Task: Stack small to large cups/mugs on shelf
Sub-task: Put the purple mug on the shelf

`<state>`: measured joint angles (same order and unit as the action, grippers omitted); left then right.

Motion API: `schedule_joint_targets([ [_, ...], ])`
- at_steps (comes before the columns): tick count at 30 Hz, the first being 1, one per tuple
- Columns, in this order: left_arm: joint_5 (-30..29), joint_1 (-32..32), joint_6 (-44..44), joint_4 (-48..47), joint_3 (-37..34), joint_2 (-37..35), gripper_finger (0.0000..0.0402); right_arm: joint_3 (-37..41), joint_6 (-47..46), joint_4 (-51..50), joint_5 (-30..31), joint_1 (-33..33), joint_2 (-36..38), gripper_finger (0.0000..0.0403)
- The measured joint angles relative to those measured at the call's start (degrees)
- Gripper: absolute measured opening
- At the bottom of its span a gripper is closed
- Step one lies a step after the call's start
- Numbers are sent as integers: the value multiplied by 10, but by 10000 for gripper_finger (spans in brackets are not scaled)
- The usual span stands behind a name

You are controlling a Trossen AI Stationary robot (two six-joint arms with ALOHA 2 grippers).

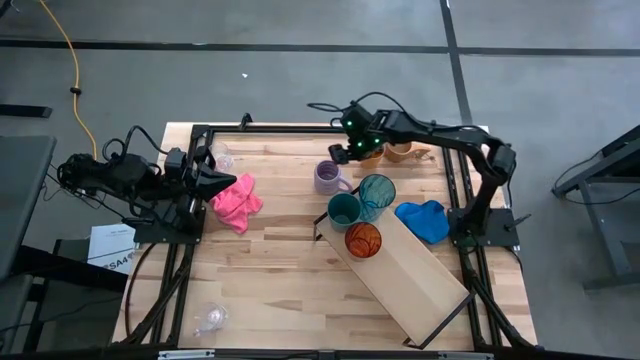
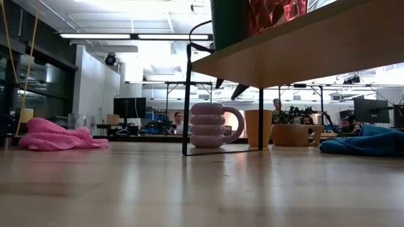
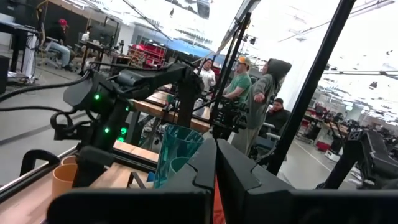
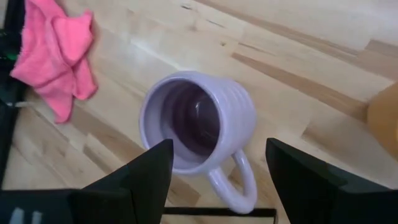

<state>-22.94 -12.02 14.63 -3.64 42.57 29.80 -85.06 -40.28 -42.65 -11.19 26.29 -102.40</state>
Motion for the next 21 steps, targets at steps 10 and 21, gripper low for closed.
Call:
schedule_joint_targets([
  [10, 0, 0, 0, 0, 0, 0, 1, 0, 9, 18, 44, -30, -48, 248],
  [21, 0, 0, 0, 1, 0, 0, 1, 0, -3, 50, 97, -39, -61, 247],
])
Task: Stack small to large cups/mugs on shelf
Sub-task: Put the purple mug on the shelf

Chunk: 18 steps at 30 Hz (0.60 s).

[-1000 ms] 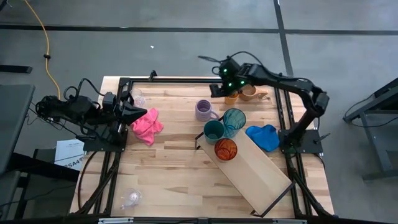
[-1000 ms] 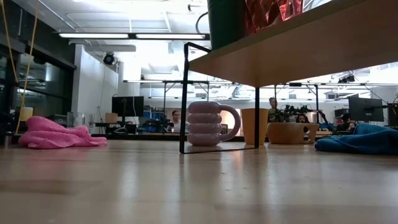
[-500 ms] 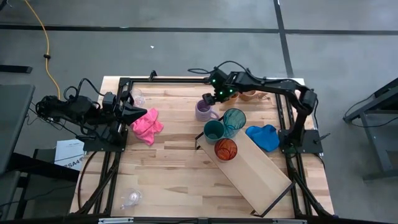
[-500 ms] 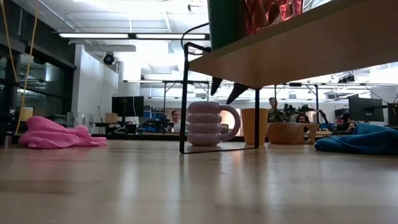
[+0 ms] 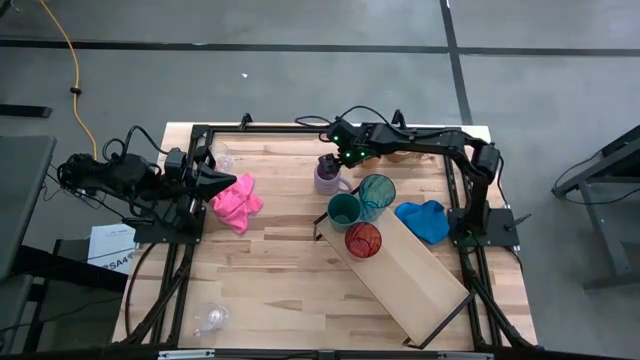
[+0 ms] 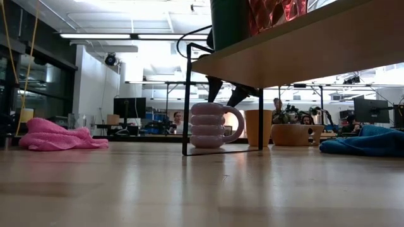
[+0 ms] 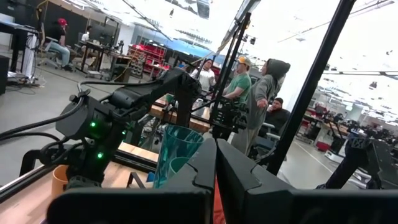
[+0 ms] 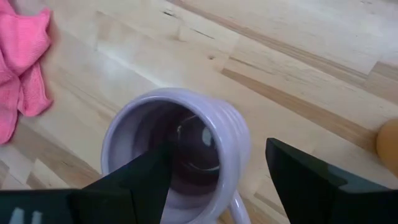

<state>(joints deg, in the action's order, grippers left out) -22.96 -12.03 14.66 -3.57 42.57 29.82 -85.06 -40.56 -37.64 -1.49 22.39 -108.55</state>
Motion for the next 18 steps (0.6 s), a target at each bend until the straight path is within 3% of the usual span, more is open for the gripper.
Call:
schedule_joint_targets([
  [9, 0, 0, 0, 0, 0, 0, 1, 1, -5, 3, -22, -1, -31, 247],
  [14, 0, 0, 2, 0, 0, 0, 1, 0, 0, 20, -5, 0, -32, 246],
  [18, 0, 0, 2, 0, 0, 0, 1, 0, -6, 12, -5, 1, -32, 223],
])
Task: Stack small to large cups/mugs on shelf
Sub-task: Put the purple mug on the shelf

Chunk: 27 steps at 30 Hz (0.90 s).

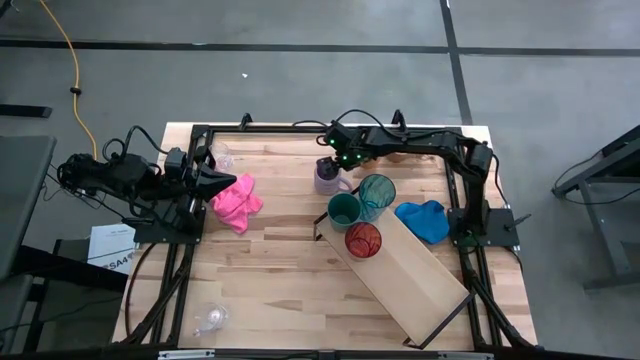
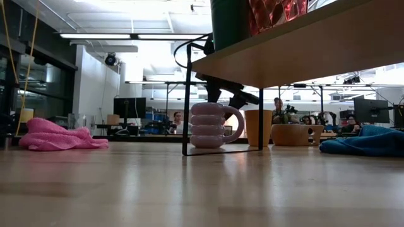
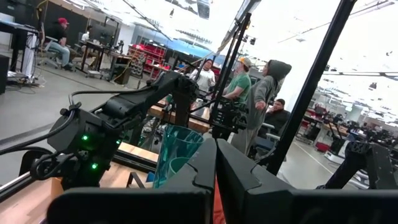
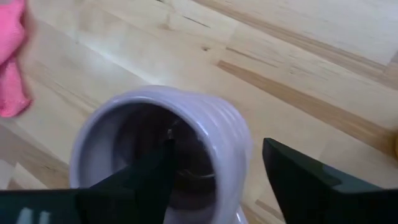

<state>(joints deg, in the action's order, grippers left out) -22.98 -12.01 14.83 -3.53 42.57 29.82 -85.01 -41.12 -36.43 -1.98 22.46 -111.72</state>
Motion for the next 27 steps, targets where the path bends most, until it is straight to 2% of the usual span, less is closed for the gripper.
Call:
schedule_joint_targets([
  [4, 0, 0, 0, 0, 0, 0, 1, 0, 2, 1, 0, 0, 0, 167],
  [11, 0, 0, 0, 0, 0, 0, 1, 0, 29, 4, 4, 2, 0, 28],
  [12, 0, 0, 0, 0, 0, 0, 1, 0, 36, 6, 0, 2, -1, 17],
  [20, -2, 0, 0, 0, 0, 0, 1, -6, 56, 13, -10, 4, 18, 9],
  [27, -2, 0, 0, 0, 0, 0, 1, -96, 114, -25, 8, 14, 60, 8],
])
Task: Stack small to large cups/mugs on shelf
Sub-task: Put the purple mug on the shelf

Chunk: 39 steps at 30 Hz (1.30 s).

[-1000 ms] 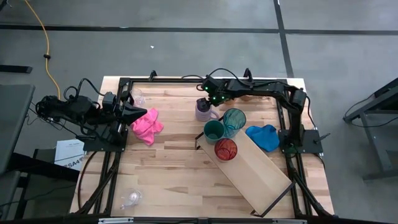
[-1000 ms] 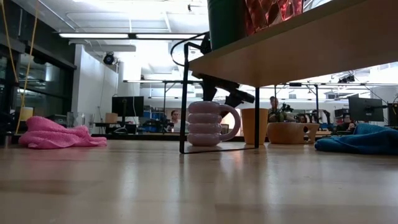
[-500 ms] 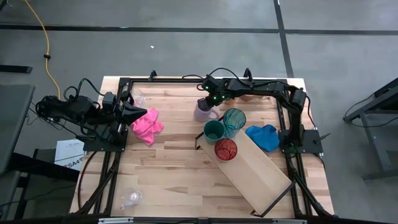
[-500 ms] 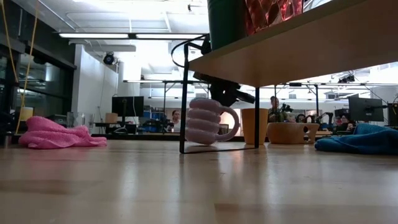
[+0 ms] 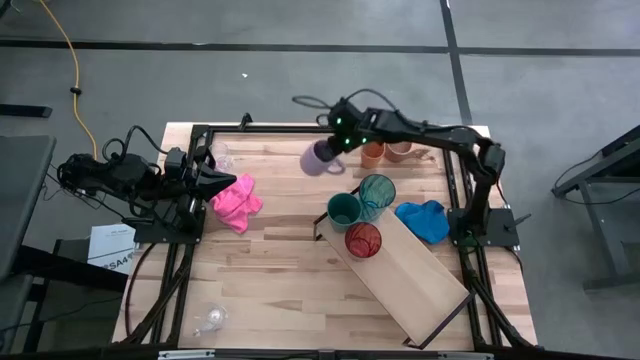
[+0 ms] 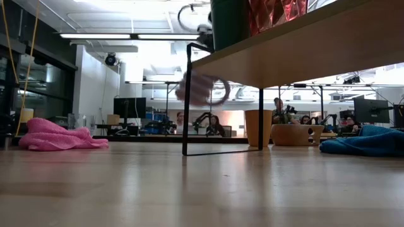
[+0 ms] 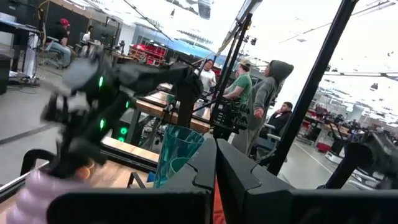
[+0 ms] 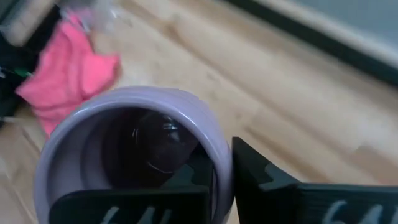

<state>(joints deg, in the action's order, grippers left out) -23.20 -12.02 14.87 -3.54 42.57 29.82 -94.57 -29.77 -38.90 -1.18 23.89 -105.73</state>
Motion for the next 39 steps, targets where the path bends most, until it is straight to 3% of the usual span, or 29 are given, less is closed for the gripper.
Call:
schedule_joint_targets([
  [6, 0, 0, 0, 0, 0, 0, 1, -103, 95, -97, 39, 1, 47, 7],
  [9, 0, 0, 0, 0, 0, 0, 1, -110, 135, -147, 71, -7, 89, 7],
  [12, 0, 0, 1, 3, 0, 0, 0, -62, 150, -152, 95, -14, 161, 7],
  [16, 0, 0, 1, 23, 0, 8, 0, 64, 132, -127, 101, -29, 290, 7],
  [20, 0, 6, -10, 80, 13, 51, 0, 184, 100, -42, 97, -40, 427, 7],
  [23, 7, 46, -18, 61, 60, 103, 0, 241, 93, 29, 99, -41, 506, 7],
  [28, 131, 137, -33, -16, 167, 190, 0, 264, 113, 79, 86, -40, 570, 7],
  [32, 244, 196, -72, -36, 239, 238, 0, 264, 145, 98, 14, -41, 579, 7],
  [35, 273, 221, -98, -37, 267, 255, 0, 264, 157, 122, -44, -41, 578, 7],
  [39, 274, 233, -98, -37, 265, 255, 0, 264, 159, 130, -68, -41, 573, 7],
])
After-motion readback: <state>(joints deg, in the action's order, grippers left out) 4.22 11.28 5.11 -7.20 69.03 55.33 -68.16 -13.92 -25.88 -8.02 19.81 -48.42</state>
